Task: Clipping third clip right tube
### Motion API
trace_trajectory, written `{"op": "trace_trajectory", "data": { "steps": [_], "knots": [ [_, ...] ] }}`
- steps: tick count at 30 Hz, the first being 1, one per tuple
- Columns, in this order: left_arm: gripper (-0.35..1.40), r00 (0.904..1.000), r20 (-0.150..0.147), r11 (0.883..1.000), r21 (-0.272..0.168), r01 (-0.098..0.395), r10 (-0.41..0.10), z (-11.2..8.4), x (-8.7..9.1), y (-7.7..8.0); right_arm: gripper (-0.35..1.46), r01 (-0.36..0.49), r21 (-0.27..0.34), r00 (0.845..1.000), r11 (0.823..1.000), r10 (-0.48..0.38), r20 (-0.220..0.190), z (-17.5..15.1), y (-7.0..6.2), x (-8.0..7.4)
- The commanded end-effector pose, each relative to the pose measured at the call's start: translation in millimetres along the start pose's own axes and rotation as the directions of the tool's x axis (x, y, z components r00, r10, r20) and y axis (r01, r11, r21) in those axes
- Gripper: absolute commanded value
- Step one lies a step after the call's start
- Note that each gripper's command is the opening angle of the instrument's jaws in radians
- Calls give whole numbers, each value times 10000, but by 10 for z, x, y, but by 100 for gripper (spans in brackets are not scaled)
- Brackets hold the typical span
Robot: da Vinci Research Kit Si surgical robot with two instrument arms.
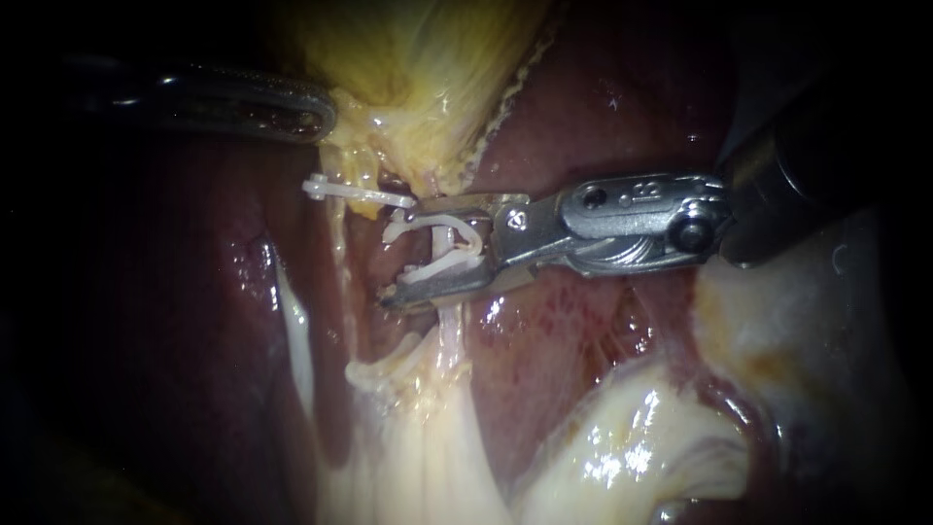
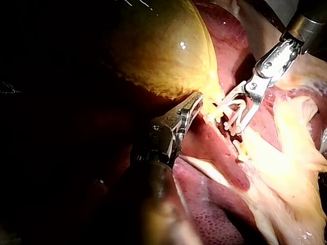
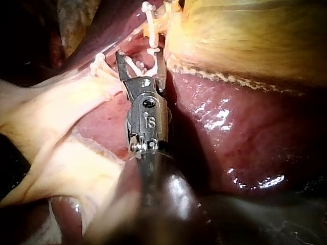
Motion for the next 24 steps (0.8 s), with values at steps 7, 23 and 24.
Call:
{"op": "trace_trajectory", "data": {
  "steps": [7,23,24],
  "knots": [
    [-35,10000,-3,10000,15,50,-50,-2,1,1,50,-17,156,10000,9999,17,-43,-15,-22,18],
    [-35,10000,-5,9999,39,98,-98,-5,3,3,48,-876,314,9962,9957,877,-1,-67,-20,17],
    [-35,10000,-5,9999,39,98,-98,-5,3,3,48,-992,289,9951,9947,992,0,-64,-16,14]
  ]
}}
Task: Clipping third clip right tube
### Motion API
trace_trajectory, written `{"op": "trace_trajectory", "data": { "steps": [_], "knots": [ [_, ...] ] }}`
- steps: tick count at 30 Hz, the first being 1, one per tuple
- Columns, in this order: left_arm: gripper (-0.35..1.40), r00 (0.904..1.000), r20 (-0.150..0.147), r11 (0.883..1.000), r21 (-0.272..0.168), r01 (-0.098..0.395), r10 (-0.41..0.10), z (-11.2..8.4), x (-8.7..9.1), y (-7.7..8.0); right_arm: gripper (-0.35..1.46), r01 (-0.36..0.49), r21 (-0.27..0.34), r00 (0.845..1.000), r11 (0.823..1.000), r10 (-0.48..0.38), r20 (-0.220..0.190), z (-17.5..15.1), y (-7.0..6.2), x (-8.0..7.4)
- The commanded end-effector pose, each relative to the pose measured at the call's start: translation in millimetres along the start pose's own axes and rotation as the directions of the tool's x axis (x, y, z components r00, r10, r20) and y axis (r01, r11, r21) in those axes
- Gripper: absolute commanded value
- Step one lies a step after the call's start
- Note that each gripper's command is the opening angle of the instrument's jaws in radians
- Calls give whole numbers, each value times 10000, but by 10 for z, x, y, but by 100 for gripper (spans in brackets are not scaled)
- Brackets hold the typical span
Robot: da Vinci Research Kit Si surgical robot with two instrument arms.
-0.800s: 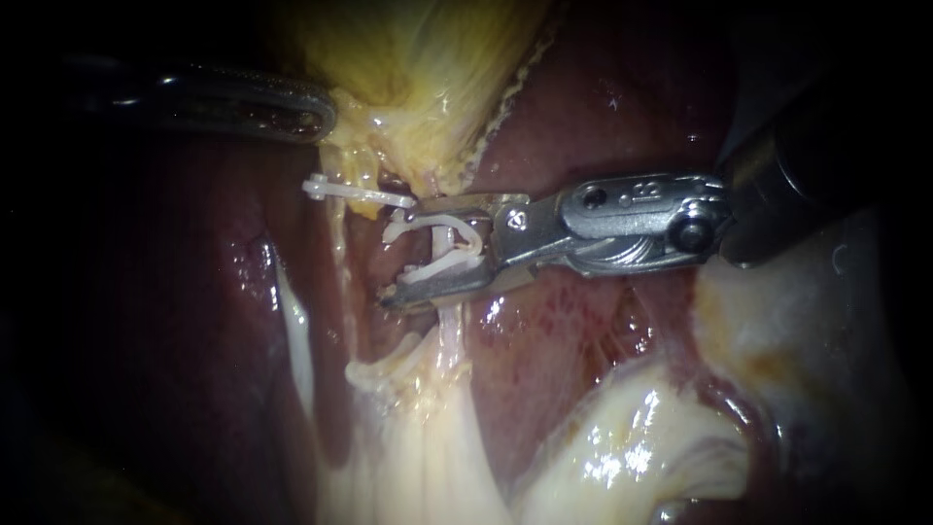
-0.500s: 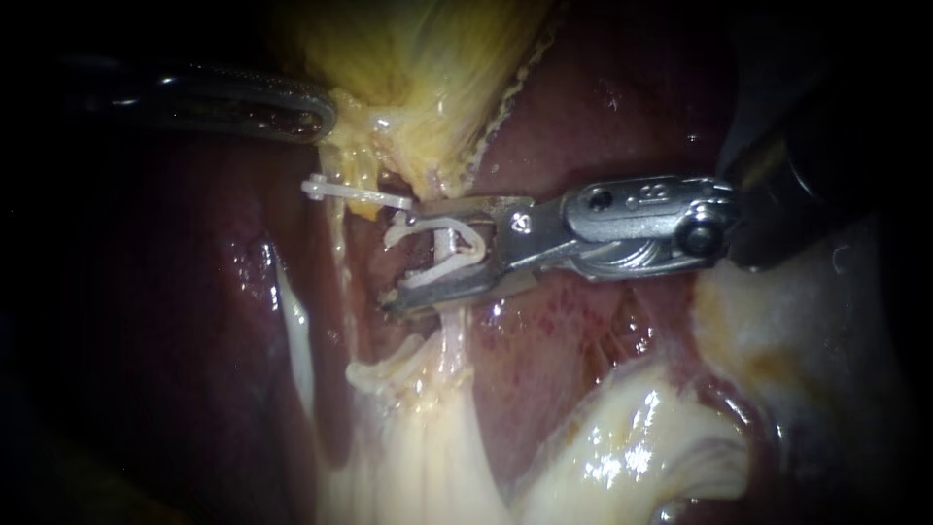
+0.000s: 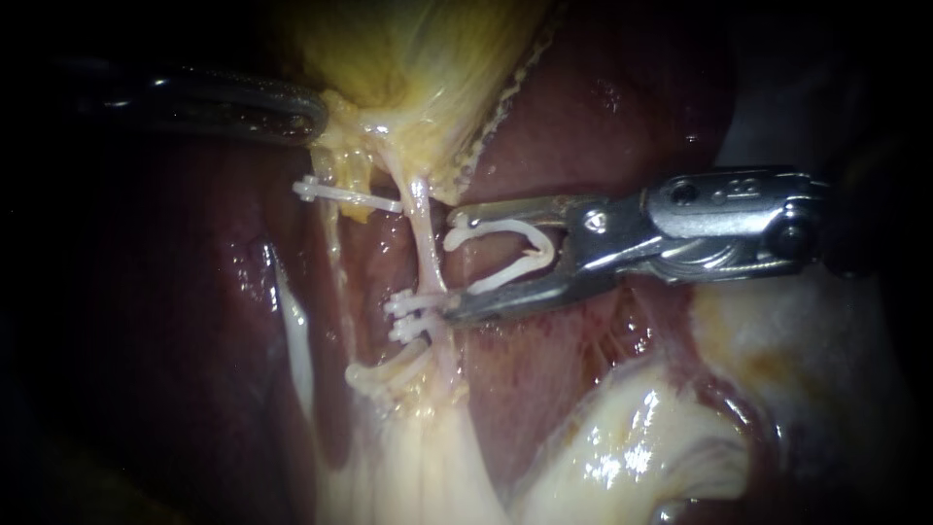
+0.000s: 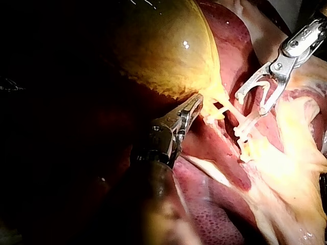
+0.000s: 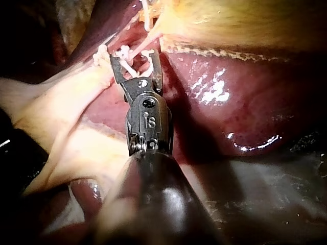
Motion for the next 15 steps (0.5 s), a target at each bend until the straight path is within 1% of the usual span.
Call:
{"op": "trace_trajectory", "data": {
  "steps": [1,3,5,6,9,10,13,15],
  "knots": [
    [-35,10000,-1,10000,2,-4,4,0,0,0,48,-216,-15,9998,9998,216,9,4,4,-3],
    [-35,10000,-1,10000,2,-4,4,0,0,0,48,-543,-77,9985,9985,543,4,12,11,-11],
    [-35,10000,-1,10000,2,-5,5,0,0,0,49,-981,-96,9952,9951,981,4,20,16,-17],
    [-35,10000,-1,10000,2,-5,5,0,0,0,49,-1201,5,9927,9928,1201,70,26,18,-20],
    [-35,10000,0,10000,1,-5,5,0,0,0,49,-1742,372,9846,9840,1746,-66,38,23,-23],
    [-35,10000,0,10000,1,-5,5,0,0,0,49,-2002,530,9793,9783,2014,-181,42,24,-23],
    [-35,10000,0,10000,1,-5,5,0,0,0,49,-2670,1236,9557,9557,2791,-932,56,26,-22],
    [-35,10000,0,10000,1,-5,5,0,0,0,50,-2877,1629,9427,9438,3090,-1257,61,26,-19]
  ]
}}
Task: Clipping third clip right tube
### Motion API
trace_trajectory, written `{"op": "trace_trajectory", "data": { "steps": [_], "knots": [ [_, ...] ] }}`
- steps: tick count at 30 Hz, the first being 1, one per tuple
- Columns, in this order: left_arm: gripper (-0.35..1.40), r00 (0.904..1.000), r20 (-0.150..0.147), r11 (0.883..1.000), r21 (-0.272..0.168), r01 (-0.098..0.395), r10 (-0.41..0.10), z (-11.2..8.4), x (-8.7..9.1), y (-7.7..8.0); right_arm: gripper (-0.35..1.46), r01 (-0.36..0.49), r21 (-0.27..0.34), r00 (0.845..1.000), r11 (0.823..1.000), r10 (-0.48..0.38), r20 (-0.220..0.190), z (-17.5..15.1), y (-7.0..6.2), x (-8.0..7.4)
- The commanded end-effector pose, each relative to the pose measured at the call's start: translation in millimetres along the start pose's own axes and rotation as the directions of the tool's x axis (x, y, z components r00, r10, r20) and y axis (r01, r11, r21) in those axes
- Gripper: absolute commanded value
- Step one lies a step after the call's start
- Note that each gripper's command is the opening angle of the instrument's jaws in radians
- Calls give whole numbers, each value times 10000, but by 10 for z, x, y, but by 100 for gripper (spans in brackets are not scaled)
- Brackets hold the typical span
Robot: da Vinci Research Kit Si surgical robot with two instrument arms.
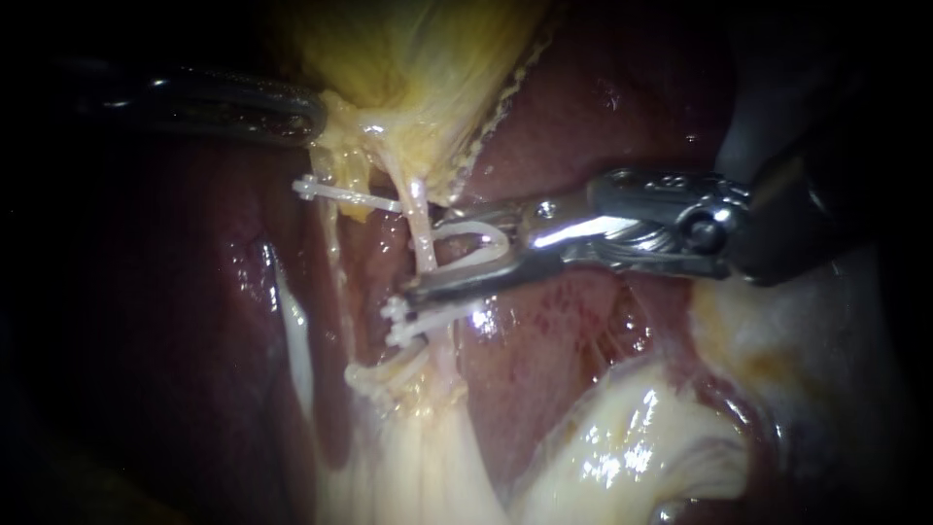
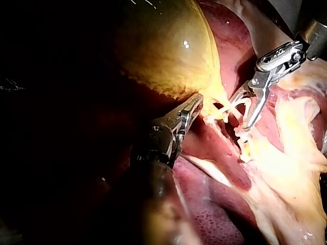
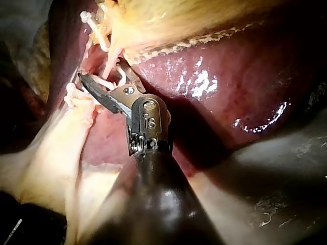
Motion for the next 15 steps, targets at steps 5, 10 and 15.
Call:
{"op": "trace_trajectory", "data": {
  "steps": [5,10,15],
  "knots": [
    [-35,10000,0,10000,-3,-1,1,0,0,0,50,-27,885,9994,9961,57,-339,3,-6,5],
    [-35,10000,0,10000,-3,-1,1,0,0,0,50,20,1369,9981,9906,64,-614,-1,-22,21],
    [-35,10000,0,10000,-2,-1,1,0,0,0,49,15,1482,9975,9890,90,-705,-5,-37,37]
  ]
}}
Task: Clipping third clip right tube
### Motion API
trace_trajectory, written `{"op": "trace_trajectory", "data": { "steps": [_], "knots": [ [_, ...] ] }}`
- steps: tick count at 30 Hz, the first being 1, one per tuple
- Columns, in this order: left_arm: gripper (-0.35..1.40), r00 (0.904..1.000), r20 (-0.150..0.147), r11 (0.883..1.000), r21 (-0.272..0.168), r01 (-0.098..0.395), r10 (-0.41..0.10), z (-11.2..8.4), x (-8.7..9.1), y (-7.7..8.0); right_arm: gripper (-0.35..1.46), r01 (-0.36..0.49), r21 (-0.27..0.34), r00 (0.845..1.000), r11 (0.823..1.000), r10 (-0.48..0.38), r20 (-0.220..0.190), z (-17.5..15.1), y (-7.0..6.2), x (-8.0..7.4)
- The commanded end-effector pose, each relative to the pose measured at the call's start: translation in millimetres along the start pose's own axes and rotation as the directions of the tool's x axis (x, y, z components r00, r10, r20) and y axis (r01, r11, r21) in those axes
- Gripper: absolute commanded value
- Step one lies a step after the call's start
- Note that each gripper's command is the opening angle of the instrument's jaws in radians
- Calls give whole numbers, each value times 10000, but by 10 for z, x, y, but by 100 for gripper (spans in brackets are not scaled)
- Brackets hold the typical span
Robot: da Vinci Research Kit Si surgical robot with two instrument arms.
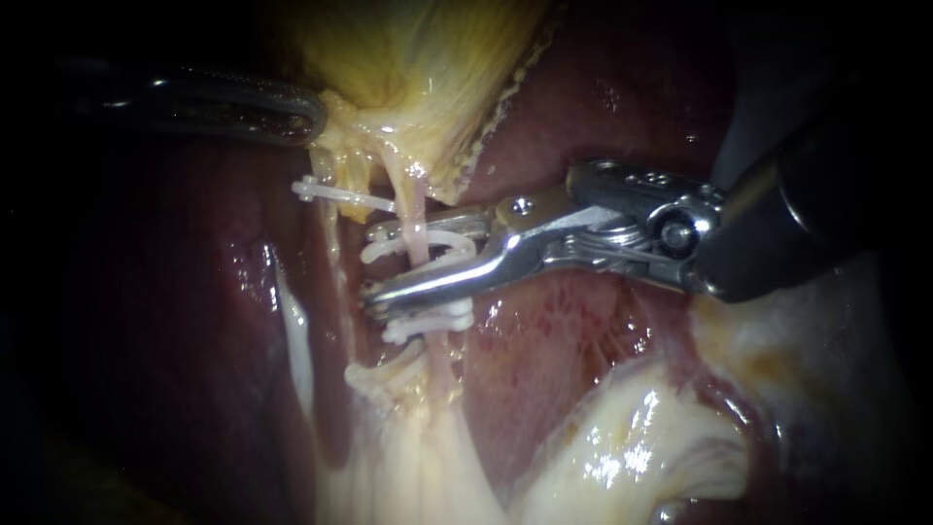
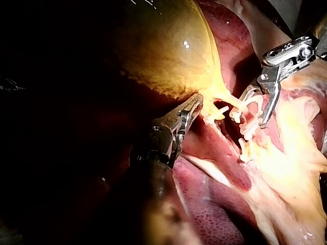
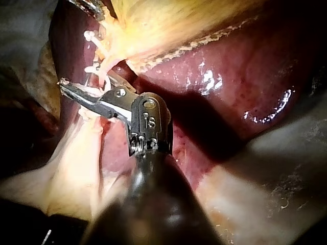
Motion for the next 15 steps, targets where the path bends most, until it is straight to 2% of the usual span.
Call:
{"op": "trace_trajectory", "data": {
  "steps": [1,8,15],
  "knots": [
    [-35,10000,1,10000,0,60,-60,0,0,0,48,85,8,10000,10000,-85,12,-1,-1,1],
    [-35,10000,2,10000,-2,61,-61,0,0,0,38,192,9,9998,9998,-192,7,-4,0,2],
    [-35,10000,6,10000,-20,72,-72,4,-2,-1,8,203,-231,9997,9995,-206,-121,-11,17,-1]
  ]
}}
